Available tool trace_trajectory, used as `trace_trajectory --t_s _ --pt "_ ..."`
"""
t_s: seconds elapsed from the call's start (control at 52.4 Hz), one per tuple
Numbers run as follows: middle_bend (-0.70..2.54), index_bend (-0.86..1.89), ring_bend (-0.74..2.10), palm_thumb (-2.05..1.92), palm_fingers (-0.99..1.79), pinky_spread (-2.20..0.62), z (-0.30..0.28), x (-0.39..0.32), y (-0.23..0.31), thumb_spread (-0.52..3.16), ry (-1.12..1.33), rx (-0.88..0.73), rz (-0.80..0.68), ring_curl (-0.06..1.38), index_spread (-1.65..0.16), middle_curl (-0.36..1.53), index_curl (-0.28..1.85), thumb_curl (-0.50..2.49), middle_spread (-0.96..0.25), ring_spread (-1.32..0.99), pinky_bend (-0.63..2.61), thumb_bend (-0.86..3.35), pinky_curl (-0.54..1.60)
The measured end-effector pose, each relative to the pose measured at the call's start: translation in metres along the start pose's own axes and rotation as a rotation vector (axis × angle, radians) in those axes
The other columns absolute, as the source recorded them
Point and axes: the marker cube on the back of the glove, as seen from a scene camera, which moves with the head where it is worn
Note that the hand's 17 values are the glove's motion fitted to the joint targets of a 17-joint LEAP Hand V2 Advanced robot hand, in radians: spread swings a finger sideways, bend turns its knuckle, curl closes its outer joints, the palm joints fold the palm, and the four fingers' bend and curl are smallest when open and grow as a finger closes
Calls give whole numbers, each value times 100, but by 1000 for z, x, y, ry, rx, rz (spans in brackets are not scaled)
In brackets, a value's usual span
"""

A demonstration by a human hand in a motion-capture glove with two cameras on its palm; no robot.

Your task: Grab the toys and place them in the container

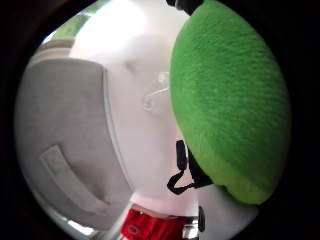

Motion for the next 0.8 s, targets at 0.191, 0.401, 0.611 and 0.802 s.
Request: trace_trajectory --t_s 0.191,0.401,0.611,0.802 --pt "43 22 97 42 56 -20 -2 6 3 120 -79 122 34 38 -41 31 25 45 -24 -28 120 10 28" --pt "55 24 99 65 77 -30 -10 -3 43 97 -126 121 3 41 -42 39 31 59 -35 -43 114 16 29" --pt "59 26 99 71 82 -33 -87 9 95 74 -108 238 -31 43 -46 46 38 69 -42 -49 110 13 31" --pt "59 28 98 72 84 -34 -173 -1 144 61 -92 327 -32 44 -48 50 45 77 -45 -52 108 10 33"
